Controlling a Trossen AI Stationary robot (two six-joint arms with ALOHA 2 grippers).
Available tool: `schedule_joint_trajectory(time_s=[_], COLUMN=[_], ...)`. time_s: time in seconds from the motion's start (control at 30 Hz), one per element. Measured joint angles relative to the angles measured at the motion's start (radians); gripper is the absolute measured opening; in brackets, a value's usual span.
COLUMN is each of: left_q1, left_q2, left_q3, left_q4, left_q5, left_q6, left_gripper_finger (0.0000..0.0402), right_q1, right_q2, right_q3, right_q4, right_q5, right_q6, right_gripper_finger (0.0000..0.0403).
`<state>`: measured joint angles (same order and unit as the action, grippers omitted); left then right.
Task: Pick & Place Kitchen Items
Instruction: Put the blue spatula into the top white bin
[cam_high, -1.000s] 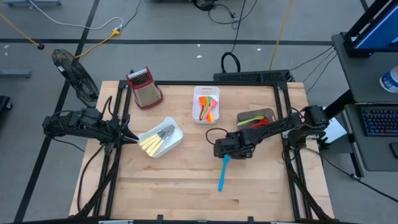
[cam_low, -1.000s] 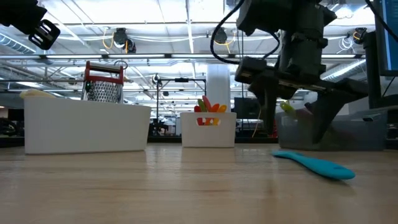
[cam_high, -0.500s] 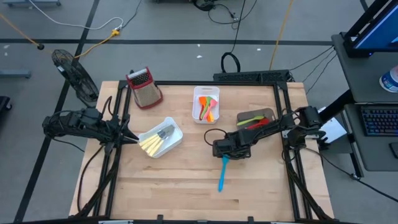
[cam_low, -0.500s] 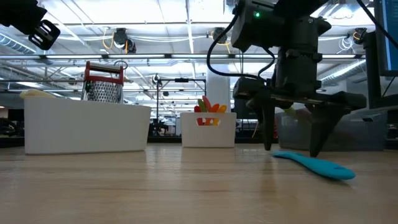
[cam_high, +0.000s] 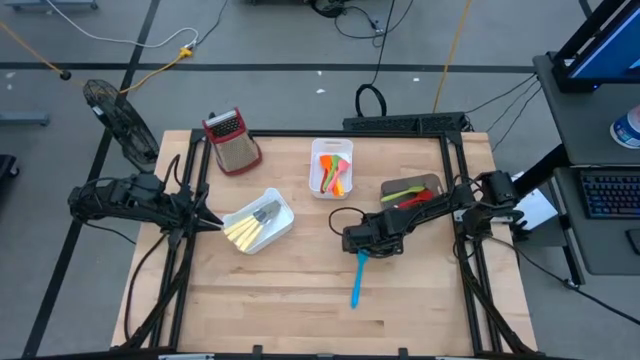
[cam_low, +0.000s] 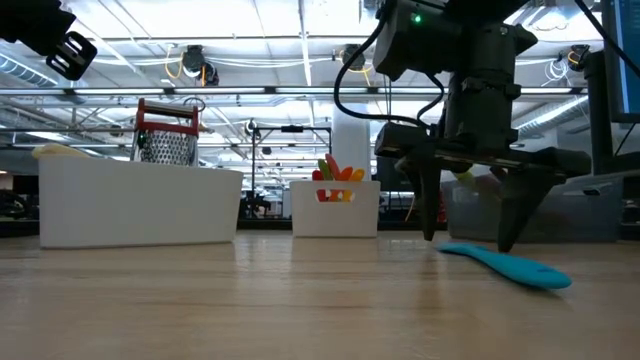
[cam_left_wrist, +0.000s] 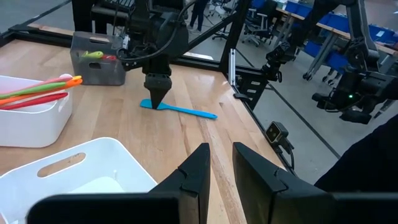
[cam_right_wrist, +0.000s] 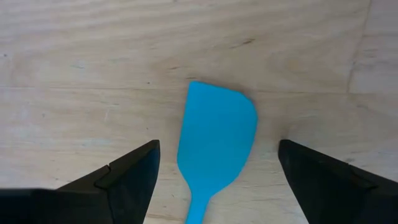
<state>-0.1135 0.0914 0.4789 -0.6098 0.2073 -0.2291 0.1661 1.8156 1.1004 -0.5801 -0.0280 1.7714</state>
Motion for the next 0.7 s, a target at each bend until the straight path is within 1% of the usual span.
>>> schedule_joint_trajectory(time_s=[0.3,0.4,0.57,0.7], left_q1=[0.0,0.0,0.0,0.0], left_q2=[0.0,0.0,0.0,0.0], left_q3=[0.0,0.0,0.0,0.0], left_q4=[0.0,0.0,0.0,0.0], left_q5=[0.0,0.0,0.0,0.0], left_q6=[0.001,0.001,0.001,0.001], left_gripper_finger=[0.0069,0.0069,0.0069,0.0069], right_q1=[-0.002,-0.002,-0.004,0.0], right_q2=[0.002,0.03,0.092,0.117], right_q3=[0.0,0.0,0.0,0.002], right_q4=[-0.01,-0.034,-0.089,-0.148], right_q5=[0.002,-0.001,-0.079,-0.102], right_q6=[0.037,0.058,0.064,0.064], right_gripper_finger=[0.032,0.0315,0.0292,0.0265])
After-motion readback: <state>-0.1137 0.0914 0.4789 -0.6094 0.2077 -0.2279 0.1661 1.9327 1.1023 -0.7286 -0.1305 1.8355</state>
